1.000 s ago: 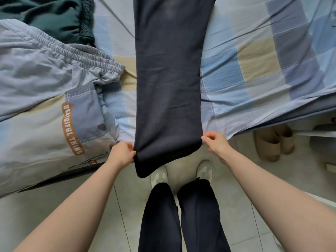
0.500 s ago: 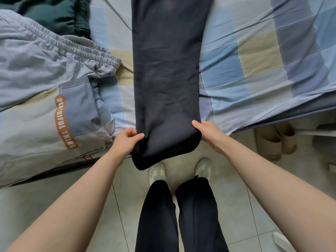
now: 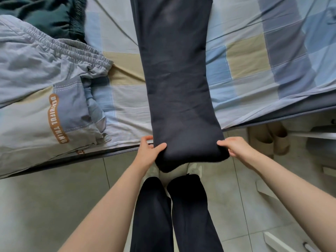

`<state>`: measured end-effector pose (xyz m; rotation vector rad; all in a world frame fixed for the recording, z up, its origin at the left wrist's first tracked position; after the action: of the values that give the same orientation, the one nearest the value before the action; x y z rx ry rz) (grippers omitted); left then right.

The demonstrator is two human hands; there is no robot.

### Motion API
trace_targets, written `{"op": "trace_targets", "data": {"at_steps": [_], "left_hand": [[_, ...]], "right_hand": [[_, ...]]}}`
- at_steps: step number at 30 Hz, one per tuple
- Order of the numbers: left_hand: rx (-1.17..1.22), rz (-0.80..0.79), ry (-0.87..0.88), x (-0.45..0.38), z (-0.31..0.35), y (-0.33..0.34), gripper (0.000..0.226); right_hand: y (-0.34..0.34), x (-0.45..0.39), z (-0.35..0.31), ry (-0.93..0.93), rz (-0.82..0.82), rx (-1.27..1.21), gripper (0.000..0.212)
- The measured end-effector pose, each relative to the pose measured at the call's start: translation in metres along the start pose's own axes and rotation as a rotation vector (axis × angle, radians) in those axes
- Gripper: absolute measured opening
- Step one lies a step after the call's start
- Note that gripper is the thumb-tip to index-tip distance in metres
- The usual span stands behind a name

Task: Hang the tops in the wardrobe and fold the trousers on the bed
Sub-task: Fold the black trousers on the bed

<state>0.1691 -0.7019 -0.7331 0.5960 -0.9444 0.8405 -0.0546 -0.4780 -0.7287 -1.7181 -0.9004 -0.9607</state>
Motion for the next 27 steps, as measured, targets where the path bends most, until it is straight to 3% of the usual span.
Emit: {"op": "trace_targets", "data": {"at_steps": [2,5,8,11,16,20,23,24,25,26,27], "left_hand": [[-0.169,-0.067,-0.044,0.002,-0.008,0.004,0.026],[-0.362,-0.161,-0.090,0.015,-0.021,0.009,0.019],[-0.366,-0.091,-0.114,0.027,-0.033,-0.002,0.022],[-0.367,0.013,-0.172,0.044,-0.040,-0.014,0.036],[-0.321,0.014,-0.176,0.065,-0.016,-0.004,0.061],[-0.298,-0.048,-0.189,0.068,0.035,0.005,0.073],[-0.303,-0.191,-0.275,0.059,0.083,0.017,0.079],[-0.301,-0.228,-0.290,0.053,0.105,0.023,0.075],[-0.299,-0.218,-0.262,0.045,0.128,0.023,0.053],[-0.230,-0.152,-0.208,0.028,0.155,0.024,0.022],[-0.141,-0.032,-0.149,0.007,0.177,0.011,0.010]], "right_hand": [[0.005,0.004,-0.005,-0.052,-0.081,0.177,0.013],[0.010,0.019,-0.021,-0.193,-0.174,0.164,0.020],[0.015,0.024,-0.010,-0.196,-0.223,0.215,0.024],[0.009,0.029,0.003,-0.113,-0.200,0.272,0.026],[-0.020,0.042,-0.025,-0.127,-0.168,0.431,0.019],[-0.047,0.046,-0.076,-0.193,-0.208,0.555,0.018],[-0.072,0.039,-0.118,-0.202,-0.351,0.611,0.017],[-0.080,0.032,-0.135,-0.174,-0.415,0.547,0.017],[-0.088,0.029,-0.150,-0.134,-0.455,0.427,0.017],[-0.099,0.016,-0.169,-0.093,-0.457,0.257,0.015],[-0.110,0.003,-0.184,-0.061,-0.411,0.054,0.011]]}}
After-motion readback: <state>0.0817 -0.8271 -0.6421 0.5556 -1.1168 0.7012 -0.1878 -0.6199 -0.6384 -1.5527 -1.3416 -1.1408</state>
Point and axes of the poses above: each hand's wrist, its own x-axis away from the middle knuckle, its own y-axis out of the palm, z = x × y, the point moved 10 cm from there along -x, towards the middle knuckle, and after that the axes turned 15 degrees about x, right-handed, at the moved point
